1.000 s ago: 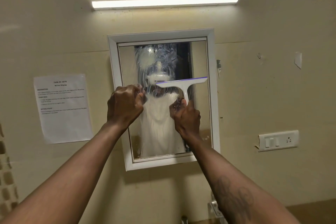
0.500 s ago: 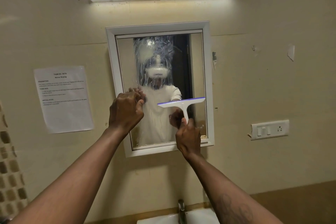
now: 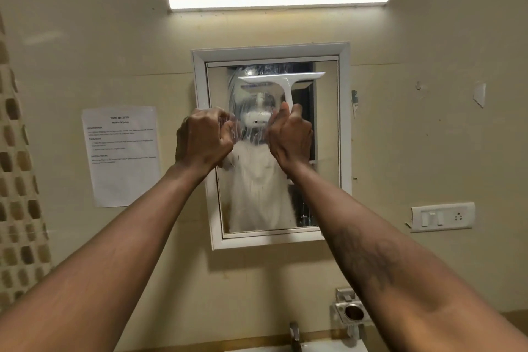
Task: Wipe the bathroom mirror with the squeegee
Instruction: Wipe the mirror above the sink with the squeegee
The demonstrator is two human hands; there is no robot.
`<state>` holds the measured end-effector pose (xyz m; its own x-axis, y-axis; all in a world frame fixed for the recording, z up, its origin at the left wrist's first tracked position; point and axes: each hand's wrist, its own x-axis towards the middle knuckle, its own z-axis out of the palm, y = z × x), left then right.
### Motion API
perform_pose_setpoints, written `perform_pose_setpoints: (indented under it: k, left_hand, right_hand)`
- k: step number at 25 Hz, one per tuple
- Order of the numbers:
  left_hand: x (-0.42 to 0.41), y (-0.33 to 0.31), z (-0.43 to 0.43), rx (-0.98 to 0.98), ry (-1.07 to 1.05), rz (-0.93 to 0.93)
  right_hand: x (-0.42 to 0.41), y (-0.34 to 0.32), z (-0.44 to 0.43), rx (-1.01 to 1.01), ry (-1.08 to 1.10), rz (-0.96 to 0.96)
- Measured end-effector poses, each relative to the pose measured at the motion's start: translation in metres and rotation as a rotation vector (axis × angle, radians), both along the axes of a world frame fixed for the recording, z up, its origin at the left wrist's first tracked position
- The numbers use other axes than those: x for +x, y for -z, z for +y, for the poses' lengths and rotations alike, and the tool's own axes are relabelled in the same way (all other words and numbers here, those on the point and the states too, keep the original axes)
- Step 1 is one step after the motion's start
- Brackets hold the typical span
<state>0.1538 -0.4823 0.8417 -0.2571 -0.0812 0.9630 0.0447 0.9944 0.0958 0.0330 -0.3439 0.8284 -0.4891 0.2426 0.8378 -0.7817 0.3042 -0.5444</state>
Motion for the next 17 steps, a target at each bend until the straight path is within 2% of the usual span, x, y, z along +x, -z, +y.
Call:
perform_pose_setpoints:
  k: [5, 17]
  left_hand:
    - [-0.002, -0.010, -0.012, -0.014, -0.008, 0.032]
    - [-0.018, -0.014, -0.034, -0.026, -0.006, 0.022]
  right_hand:
    - [-0.006, -0.025, -0.022, -0.013, -0.029, 0.000]
    - [-0.023, -0.038, -0.035, -0.005, 0.042, -0.003]
